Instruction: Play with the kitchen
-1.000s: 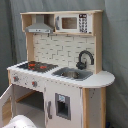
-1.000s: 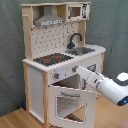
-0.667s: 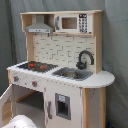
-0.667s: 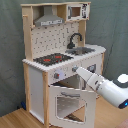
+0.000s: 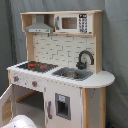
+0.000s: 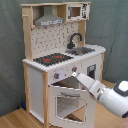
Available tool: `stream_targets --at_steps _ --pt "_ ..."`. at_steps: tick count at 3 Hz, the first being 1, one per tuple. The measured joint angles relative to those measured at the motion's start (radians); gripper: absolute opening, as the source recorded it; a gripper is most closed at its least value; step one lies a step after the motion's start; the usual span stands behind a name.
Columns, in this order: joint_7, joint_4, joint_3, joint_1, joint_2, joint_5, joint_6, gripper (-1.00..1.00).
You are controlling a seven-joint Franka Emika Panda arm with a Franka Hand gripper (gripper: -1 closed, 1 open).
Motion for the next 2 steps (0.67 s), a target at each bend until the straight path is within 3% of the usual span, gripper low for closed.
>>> stream_targets --at_steps 2 --pt "0.196 0.041 0.069 -0.021 -0.003 -0.004 0.003 1.00"
